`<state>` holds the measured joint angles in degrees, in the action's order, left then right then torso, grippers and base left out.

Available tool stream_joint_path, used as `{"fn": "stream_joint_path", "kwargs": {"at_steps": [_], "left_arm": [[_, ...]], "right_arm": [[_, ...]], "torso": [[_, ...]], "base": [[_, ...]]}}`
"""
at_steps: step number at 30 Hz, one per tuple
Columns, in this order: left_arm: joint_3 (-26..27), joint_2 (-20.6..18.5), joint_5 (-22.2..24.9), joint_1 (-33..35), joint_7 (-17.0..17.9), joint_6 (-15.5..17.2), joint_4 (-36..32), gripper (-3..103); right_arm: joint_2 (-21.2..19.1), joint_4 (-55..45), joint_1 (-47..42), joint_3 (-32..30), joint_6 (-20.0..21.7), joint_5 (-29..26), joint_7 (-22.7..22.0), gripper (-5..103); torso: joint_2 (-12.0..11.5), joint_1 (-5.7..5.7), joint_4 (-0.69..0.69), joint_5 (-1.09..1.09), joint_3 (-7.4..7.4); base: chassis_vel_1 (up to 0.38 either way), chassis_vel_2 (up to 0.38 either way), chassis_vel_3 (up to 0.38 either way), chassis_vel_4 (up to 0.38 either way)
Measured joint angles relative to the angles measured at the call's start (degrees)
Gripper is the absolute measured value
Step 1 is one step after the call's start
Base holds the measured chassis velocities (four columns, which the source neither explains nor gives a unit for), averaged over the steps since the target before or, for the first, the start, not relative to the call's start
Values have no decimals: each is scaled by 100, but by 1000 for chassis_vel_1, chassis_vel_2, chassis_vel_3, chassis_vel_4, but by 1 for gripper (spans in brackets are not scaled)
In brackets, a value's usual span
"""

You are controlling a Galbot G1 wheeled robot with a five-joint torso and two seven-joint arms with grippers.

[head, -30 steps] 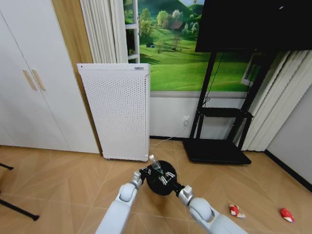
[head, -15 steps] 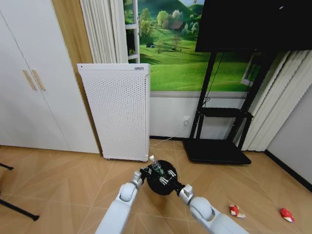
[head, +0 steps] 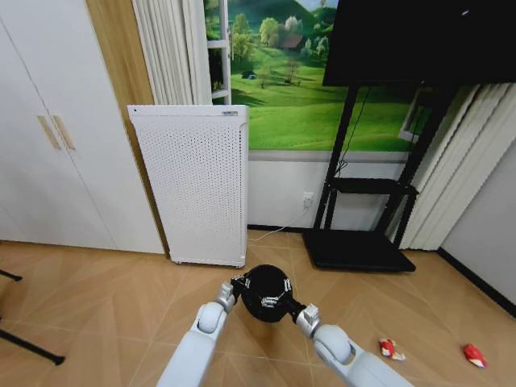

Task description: Pick up the trash bin and place the garbage on the floor into it.

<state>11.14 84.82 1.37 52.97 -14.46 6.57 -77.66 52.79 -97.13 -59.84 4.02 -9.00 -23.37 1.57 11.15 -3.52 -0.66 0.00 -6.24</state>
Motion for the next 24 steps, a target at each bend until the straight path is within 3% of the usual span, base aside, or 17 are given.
{"fn": "stream_joint_path", "kwargs": {"at_steps": [12, 24], "left_arm": [[293, -323, 154, 420, 16, 55, -671, 7], [1049, -999, 367, 1227, 23, 130, -1677, 7]], "right_arm": [[89, -58, -52, -618, 94, -338, -169, 100], [235, -240, -501, -2007, 325, -482, -434, 100]], "torso": [[0, 0, 0, 0, 0], [0, 0, 1, 0, 0]], "base": [[0, 0, 0, 0], [0, 0, 0, 0]]}}
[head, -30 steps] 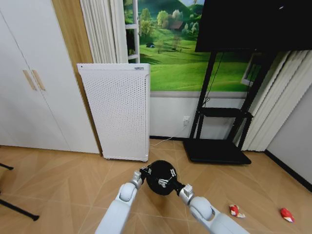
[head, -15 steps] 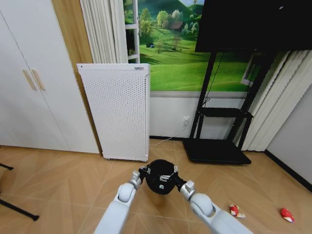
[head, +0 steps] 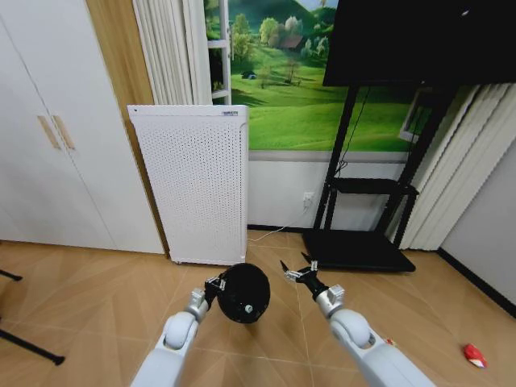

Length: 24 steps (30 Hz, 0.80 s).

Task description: Pick up the trash bin and place the garbage on the floor into it.

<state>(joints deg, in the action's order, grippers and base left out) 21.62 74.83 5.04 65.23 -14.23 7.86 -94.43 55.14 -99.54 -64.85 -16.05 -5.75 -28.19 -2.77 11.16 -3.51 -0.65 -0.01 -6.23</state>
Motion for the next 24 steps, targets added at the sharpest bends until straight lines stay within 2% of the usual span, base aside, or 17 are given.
{"fn": "stream_joint_path", "kwargs": {"at_steps": [7, 14, 24], "left_arm": [[399, -239, 111, 327, 6, 36, -490, 7], [694, -342, 275, 483, 40, 94, -852, 7], [1013, -392, 383, 778, 46, 117, -1199, 7]], "right_arm": [[212, 159, -320, -737, 211, 93, -262, 100], [454, 442, -577, -1162, 297, 219, -432, 100], [1332, 722, -984, -1960, 703, 340, -803, 100]], "torso": [[0, 0, -1, 0, 0], [0, 0, -1, 0, 0], [0, 0, -1, 0, 0]], "base": [[0, 0, 0, 0], [0, 0, 0, 0], [0, 0, 0, 0]]}}
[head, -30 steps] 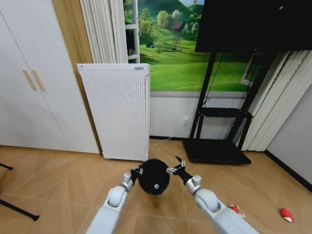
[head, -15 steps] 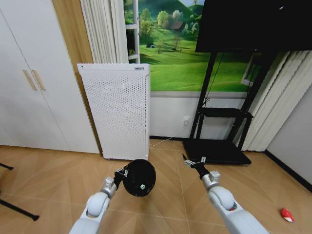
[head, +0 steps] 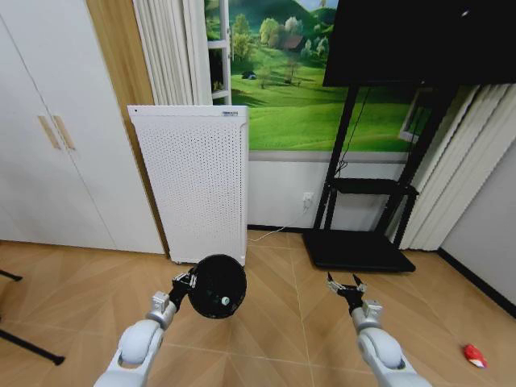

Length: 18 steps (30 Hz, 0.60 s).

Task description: Pick up the trash bin and place the garbage on the floor into it.

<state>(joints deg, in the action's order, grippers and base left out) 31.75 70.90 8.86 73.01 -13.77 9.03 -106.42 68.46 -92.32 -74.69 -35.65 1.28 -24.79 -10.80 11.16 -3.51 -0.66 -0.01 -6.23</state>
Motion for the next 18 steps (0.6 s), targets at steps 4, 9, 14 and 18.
{"fn": "stream_joint_path", "kwargs": {"at_steps": [4, 9, 14, 18], "left_arm": [[57, 11, 30, 46, 0, 0, -27, 7], [112, 45, 37, 71, -4, -9, -18, 7], [86, 122, 5, 46, -8, -16, 23, 7], [64, 147, -28, 52, -9, -17, 35, 7]], "right_arm": [[161, 34, -82, -175, 73, 51, -151, 100], [298, -10, -121, -311, 188, 162, -371, 100], [302, -28, -40, -274, 195, 60, -367, 100], [299, 10, 1, -243, 201, 35, -366, 100]], "torso": [[0, 0, 0, 1, 0], [0, 0, 0, 1, 0], [0, 0, 0, 1, 0], [0, 0, 1, 0, -1]], "base": [[0, 0, 0, 0], [0, 0, 0, 0], [0, 0, 0, 0], [0, 0, 0, 0]]}}
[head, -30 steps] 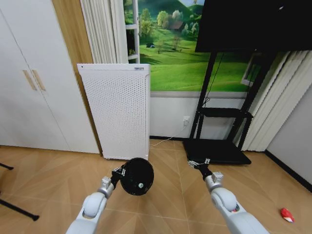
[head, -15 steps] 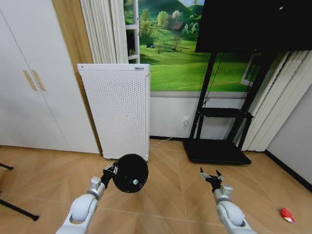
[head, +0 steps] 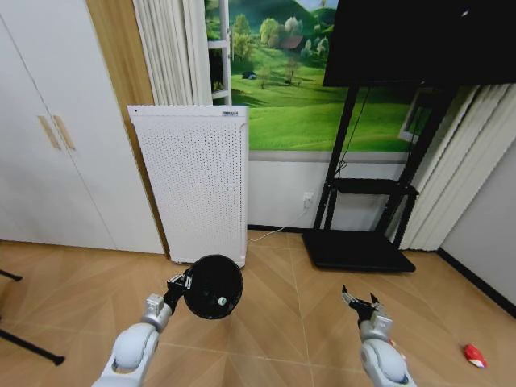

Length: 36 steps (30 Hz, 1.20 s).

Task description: Pick up the trash bin and place the garbage on the floor into it.

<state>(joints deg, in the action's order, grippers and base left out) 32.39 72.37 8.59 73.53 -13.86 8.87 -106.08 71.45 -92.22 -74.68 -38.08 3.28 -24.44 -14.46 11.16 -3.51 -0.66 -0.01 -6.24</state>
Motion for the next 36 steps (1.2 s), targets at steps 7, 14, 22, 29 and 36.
{"fn": "stream_joint_path", "kwargs": {"at_steps": [7, 14, 22, 29, 36], "left_arm": [[7, 16, -19, 2, 0, -16, 71, 7], [-10, 19, -18, -39, -11, -33, 152, 7], [-20, 16, -26, -54, -22, -57, 205, 7], [-11, 36, -49, -7, -27, -76, 215, 7], [-30, 57, -83, 54, -33, -82, 185, 7]], "right_arm": [[-11, 154, 127, 92, 17, -20, 15, 100], [9, 194, 197, 170, 13, -63, 17, 100], [11, 290, 223, 191, 2, -73, 22, 100], [-18, 458, 244, 183, -314, 27, 24, 100], [-113, 456, 201, 275, -99, 113, 40, 100]], "torso": [[0, 0, 0, 0, 0], [0, -1, -2, 1, -1], [0, -1, 0, -2, 0], [0, -1, -1, 3, 0], [0, 0, -1, 2, 0]], "base": [[-58, -70, 62, 61], [-198, -189, 168, 179], [-257, -255, 252, 257], [-325, -323, 336, 308], [-140, -205, 192, 118]]}}
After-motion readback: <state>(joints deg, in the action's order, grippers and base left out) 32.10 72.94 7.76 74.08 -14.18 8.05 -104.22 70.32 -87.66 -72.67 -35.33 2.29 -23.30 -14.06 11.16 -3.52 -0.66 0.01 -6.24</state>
